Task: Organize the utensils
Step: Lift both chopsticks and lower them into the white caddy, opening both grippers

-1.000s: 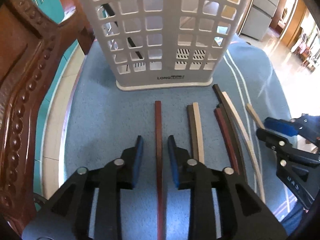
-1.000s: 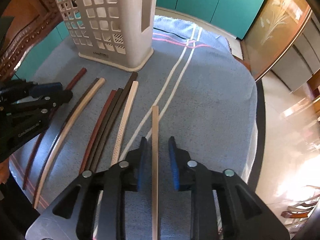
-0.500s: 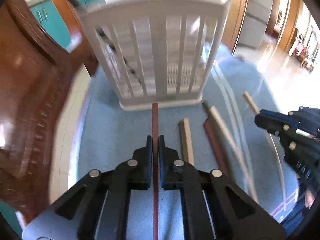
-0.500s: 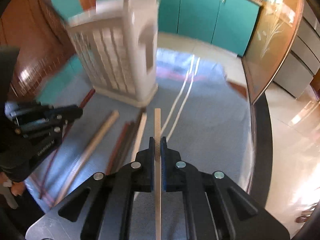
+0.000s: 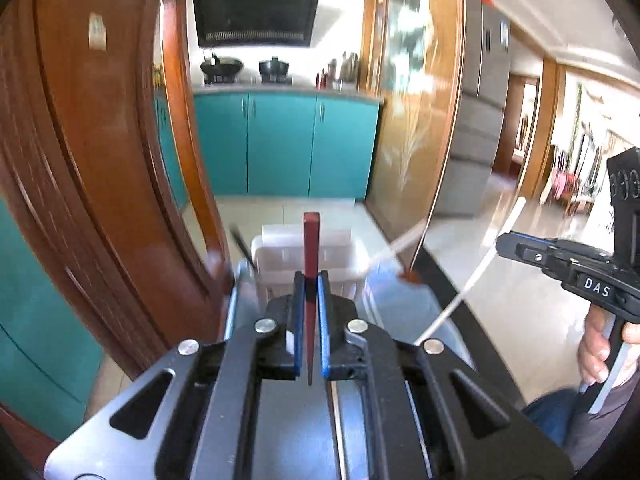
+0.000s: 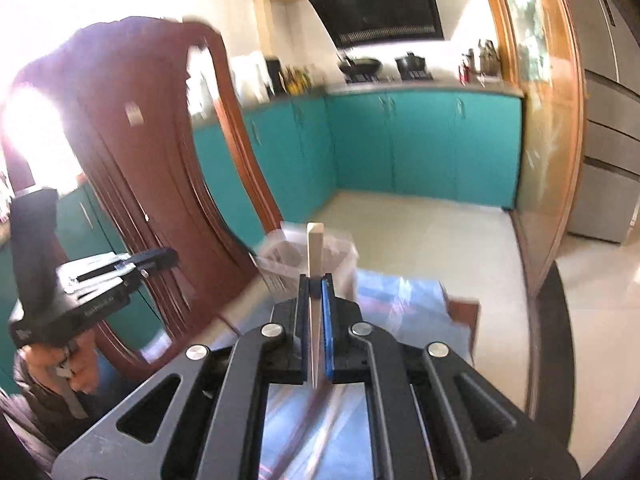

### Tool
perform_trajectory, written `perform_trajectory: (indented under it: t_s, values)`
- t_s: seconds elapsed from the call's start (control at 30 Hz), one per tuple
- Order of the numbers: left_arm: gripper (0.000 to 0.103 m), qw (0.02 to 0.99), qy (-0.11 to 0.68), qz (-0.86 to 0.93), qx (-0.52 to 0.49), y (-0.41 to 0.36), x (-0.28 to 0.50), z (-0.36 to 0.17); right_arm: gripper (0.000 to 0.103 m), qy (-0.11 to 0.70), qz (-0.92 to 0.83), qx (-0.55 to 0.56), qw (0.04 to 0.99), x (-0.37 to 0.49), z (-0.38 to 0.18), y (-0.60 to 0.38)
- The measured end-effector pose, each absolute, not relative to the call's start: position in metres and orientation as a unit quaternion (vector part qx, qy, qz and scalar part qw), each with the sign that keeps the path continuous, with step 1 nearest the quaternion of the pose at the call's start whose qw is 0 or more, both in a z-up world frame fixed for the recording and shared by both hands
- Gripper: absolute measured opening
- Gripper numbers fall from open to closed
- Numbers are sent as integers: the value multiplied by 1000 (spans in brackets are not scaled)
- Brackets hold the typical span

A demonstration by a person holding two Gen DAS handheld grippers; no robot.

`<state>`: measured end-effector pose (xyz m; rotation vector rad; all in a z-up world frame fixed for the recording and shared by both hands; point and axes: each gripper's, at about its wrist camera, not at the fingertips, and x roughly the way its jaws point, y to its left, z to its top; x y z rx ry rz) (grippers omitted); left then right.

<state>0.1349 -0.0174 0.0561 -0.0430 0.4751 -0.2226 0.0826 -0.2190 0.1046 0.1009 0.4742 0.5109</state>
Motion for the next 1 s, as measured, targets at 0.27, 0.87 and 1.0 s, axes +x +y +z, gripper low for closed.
perform_trajectory:
  t_s: [0.27,0.87,1.0]
  values:
    - [7,984,146,-86,-62,2,174,139,7,127,214,120,961,128,157,-218]
    - [7,975,214,-33,-41,-8,245,55,7,154,171,52,972,164,88,-179]
    - [7,976,214,-28,-39,-4,241,48,8,154,167,35,973,157,87,-176]
